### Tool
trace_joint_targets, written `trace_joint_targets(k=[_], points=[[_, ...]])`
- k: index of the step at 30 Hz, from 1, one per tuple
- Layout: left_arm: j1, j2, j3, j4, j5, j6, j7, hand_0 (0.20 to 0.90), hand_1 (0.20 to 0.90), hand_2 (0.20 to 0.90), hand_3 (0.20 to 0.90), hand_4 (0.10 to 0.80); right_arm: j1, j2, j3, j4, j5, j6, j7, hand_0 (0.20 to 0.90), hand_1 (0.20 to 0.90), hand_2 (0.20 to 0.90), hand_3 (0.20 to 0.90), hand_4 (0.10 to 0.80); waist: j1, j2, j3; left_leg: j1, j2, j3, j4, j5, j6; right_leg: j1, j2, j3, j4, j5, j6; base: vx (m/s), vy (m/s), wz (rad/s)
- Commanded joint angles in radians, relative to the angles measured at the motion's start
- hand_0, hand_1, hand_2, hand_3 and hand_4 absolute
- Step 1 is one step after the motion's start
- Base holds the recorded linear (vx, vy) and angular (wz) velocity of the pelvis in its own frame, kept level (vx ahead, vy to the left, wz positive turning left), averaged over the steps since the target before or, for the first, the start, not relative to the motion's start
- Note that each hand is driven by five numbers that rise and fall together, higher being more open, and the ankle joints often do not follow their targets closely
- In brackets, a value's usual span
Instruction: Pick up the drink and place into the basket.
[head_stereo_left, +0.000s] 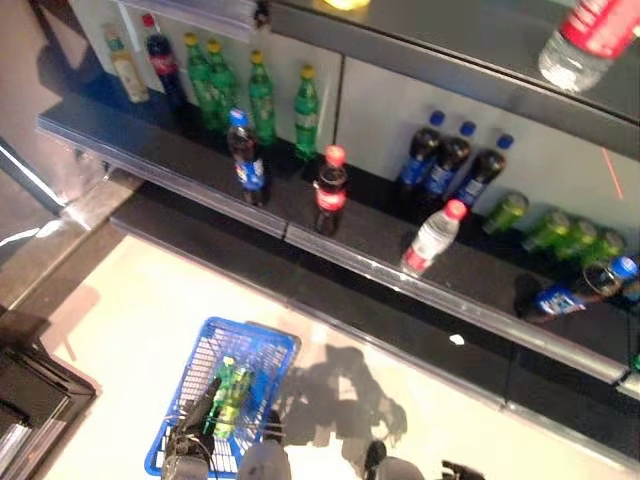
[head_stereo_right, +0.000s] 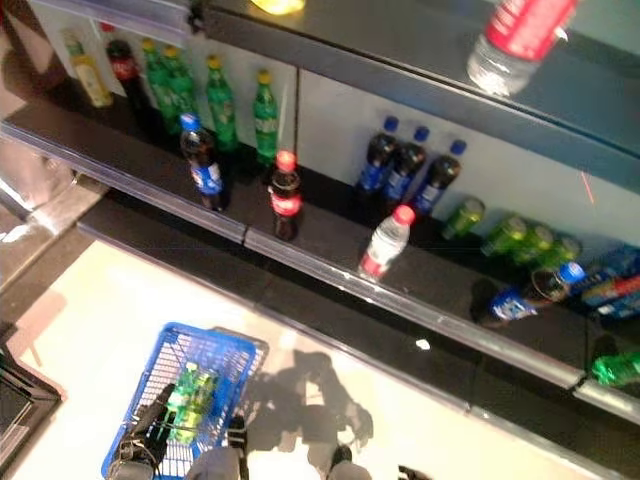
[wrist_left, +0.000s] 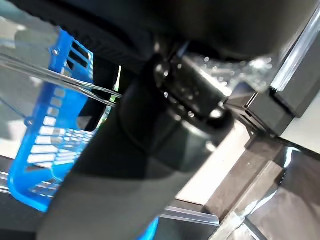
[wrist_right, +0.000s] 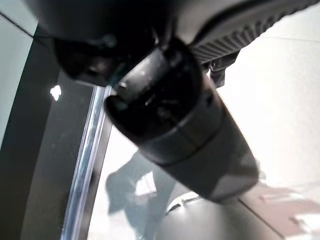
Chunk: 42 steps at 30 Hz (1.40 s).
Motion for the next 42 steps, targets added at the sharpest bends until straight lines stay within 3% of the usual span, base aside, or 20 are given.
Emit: trace_joint_targets(k=[1, 2, 3, 4, 6, 10, 12, 15, 20, 27, 32, 38, 42], points=[[0.05, -0.01, 0.002, -0.089, -0.093, -0.047, -0.049, 0.3, 0.3, 0.3, 0.2, 0.1, -0.06, 0.03, 0.038, -0.124, -0.004, -0.04, 0.057, 0.9, 0.9, 0.9, 0.9, 0.8, 0.014, -0.025, -0.057, -0.099, -0.014, -0.177, 0.207, -0.061, 0.001, -0.04, -0.023, 0.045, 0.033, 0.042, 0.007, -0.015, 0.122, -0.44], [0.056, -0.023, 0.01, -0.087, -0.096, -0.048, -0.046, 0.3, 0.3, 0.3, 0.2, 0.1, -0.059, 0.025, 0.043, -0.136, 0.002, -0.04, 0.063, 0.9, 0.9, 0.9, 0.9, 0.8, 0.011, -0.023, -0.062, -0.074, 0.013, -0.183, 0.15, -0.055, -0.001, -0.04, -0.019, 0.046, 0.039, 0.037, 0.01, -0.002, 0.155, -0.55], [0.053, -0.025, 0.008, -0.087, -0.082, -0.042, -0.035, 0.3, 0.3, 0.3, 0.2, 0.1, -0.05, 0.024, 0.037, -0.144, 0.017, -0.05, 0.062, 0.9, 0.9, 0.9, 0.9, 0.8, 0.003, -0.02, -0.064, -0.057, 0.047, -0.145, 0.117, -0.026, -0.013, -0.034, -0.018, 0.034, 0.046, 0.029, 0.011, 0.008, 0.169, -0.75], [0.05, -0.03, 0.01, -0.085, -0.062, -0.041, -0.017, 0.3, 0.3, 0.3, 0.2, 0.1, -0.043, 0.024, 0.03, -0.155, 0.028, -0.055, 0.063, 0.9, 0.9, 0.9, 0.9, 0.8, -0.005, -0.023, -0.069, -0.03, 0.058, -0.127, 0.089, -0.031, -0.016, -0.032, -0.026, 0.021, 0.051, 0.027, 0.015, 0.013, 0.171, -0.73], [0.046, -0.04, 0.025, -0.077, -0.015, -0.045, 0.009, 0.3, 0.3, 0.3, 0.2, 0.1, -0.034, 0.027, 0.02, -0.17, 0.043, -0.056, 0.07, 0.9, 0.9, 0.9, 0.9, 0.8, -0.015, -0.023, -0.078, 0.001, 0.049, -0.129, 0.055, -0.043, -0.016, -0.035, -0.038, 0.016, 0.063, 0.027, 0.023, 0.052, 0.181, -0.1], [0.037, -0.001, 0.016, -0.081, -0.023, -0.049, 0.01, 0.3, 0.3, 0.3, 0.2, 0.1, 0.019, 0.031, 0.02, -0.262, 0.018, -0.066, 0.081, 0.9, 0.9, 0.9, 0.9, 0.8, -0.042, -0.022, -0.088, 0.033, 0.041, -0.095, 0.051, -0.056, -0.025, -0.025, -0.074, 0.016, 0.064, 0.046, 0.05, 0.079, 0.14, 0.12], [0.048, 0.016, 0.022, -0.101, -0.015, -0.037, 0.029, 0.3, 0.3, 0.3, 0.2, 0.1, 0.033, 0.028, 0.042, -0.348, -0.017, -0.038, 0.071, 0.9, 0.9, 0.9, 0.9, 0.8, -0.045, -0.02, -0.095, 0.052, 0.031, -0.089, 0.042, -0.067, -0.022, -0.021, -0.097, 0.015, 0.05, 0.066, 0.071, 0.072, 0.083, -0.13], [0.079, 0.02, 0.019, -0.134, -0.013, -0.035, 0.048, 0.3, 0.3, 0.3, 0.2, 0.1, 0.044, 0.001, 0.072, -0.508, -0.049, -0.007, 0.055, 0.9, 0.9, 0.9, 0.9, 0.8, -0.044, -0.022, -0.099, 0.062, 0.032, -0.077, 0.044, -0.075, -0.025, -0.008, -0.11, 0.011, 0.022, 0.08, 0.08, 0.035, 0.0, -0.09], [0.118, 0.022, 0.009, -0.167, -0.039, -0.016, 0.055, 0.3, 0.3, 0.3, 0.2, 0.1, 0.067, -0.088, 0.076, -0.807, -0.023, 0.024, 0.038, 0.9, 0.9, 0.9, 0.9, 0.8, -0.058, -0.026, -0.103, 0.063, 0.043, -0.068, 0.053, -0.079, -0.028, -0.001, -0.103, 0.024, 0.008, 0.079, 0.076, 0.01, -0.028, -0.07], [0.166, -0.025, -0.011, -0.187, -0.003, -0.016, 0.062, 0.3, 0.3, 0.3, 0.2, 0.1, 0.087, -0.174, -0.029, -1.119, 0.039, -0.054, 0.075, 0.9, 0.9, 0.9, 0.9, 0.8, -0.076, -0.026, -0.13, 0.088, 0.055, -0.059, 0.017, -0.073, -0.03, 0.013, -0.085, 0.03, -0.014, 0.069, 0.067, 0.018, -0.031, -0.07], [0.185, -0.029, -0.002, -0.177, 0.033, -0.015, 0.073, 0.3, 0.3, 0.3, 0.2, 0.1, 0.074, -0.201, -0.087, -1.253, 0.106, -0.111, 0.083, 0.9, 0.9, 0.9, 0.9, 0.8, -0.076, -0.02, -0.149, 0.105, 0.059, -0.054, -0.015, -0.062, -0.036, 0.02, -0.083, 0.02, -0.025, 0.071, 0.067, -0.001, -0.008, -0.02], [0.181, -0.034, 0.02, -0.158, 0.079, -0.006, 0.075, 0.3, 0.3, 0.3, 0.2, 0.1, 0.021, -0.222, -0.148, -1.384, 0.106, -0.174, 0.024, 0.9, 0.9, 0.9, 0.9, 0.8, -0.071, -0.007, -0.161, 0.11, 0.062, -0.052, -0.015, -0.061, -0.039, 0.021, -0.084, 0.01, -0.015, 0.064, 0.064, 0.001, 0.003, 0.02], [0.165, -0.028, -0.008, -0.144, 0.119, 0.013, 0.08, 0.3, 0.3, 0.3, 0.2, 0.1, -0.057, -0.23, -0.154, -1.412, 0.139, -0.185, -0.049, 0.9, 0.9, 0.9, 0.9, 0.8, -0.055, 0.0, -0.153, 0.099, 0.061, -0.058, 0.011, -0.066, -0.042, 0.02, -0.087, -0.003, 0.012, 0.054, 0.059, 0.004, 0.009, 0.04]])
